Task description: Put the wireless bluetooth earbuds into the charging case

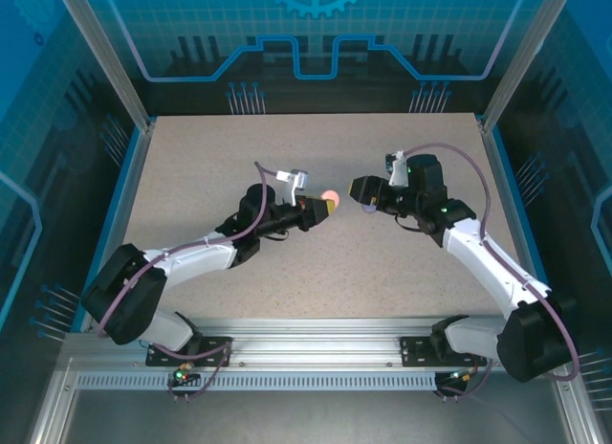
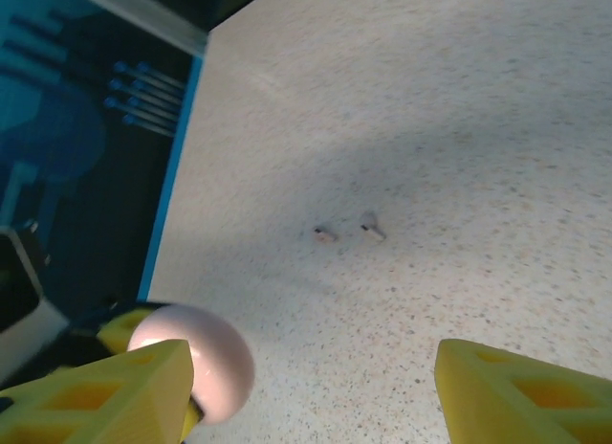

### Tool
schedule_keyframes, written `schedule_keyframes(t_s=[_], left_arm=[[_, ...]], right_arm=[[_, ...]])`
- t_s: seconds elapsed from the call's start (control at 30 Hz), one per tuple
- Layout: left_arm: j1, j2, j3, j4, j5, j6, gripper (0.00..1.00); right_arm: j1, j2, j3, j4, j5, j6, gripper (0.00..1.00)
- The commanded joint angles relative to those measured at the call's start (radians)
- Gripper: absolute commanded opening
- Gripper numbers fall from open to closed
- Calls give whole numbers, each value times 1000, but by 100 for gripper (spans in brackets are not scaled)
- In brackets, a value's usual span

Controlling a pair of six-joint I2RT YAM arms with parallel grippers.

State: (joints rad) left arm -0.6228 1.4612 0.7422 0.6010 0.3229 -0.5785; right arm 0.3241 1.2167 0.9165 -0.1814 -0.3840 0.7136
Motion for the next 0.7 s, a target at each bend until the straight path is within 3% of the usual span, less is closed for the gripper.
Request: schedule_keyframes(t_s=[0.0, 0.67], left_arm=[[7, -17, 36, -70, 41, 48, 0], [17, -11, 89, -104, 65, 66, 0]], right_arm=[[-13, -3, -31, 153, -157, -80, 67], [16, 163, -79, 221, -170, -87, 60]])
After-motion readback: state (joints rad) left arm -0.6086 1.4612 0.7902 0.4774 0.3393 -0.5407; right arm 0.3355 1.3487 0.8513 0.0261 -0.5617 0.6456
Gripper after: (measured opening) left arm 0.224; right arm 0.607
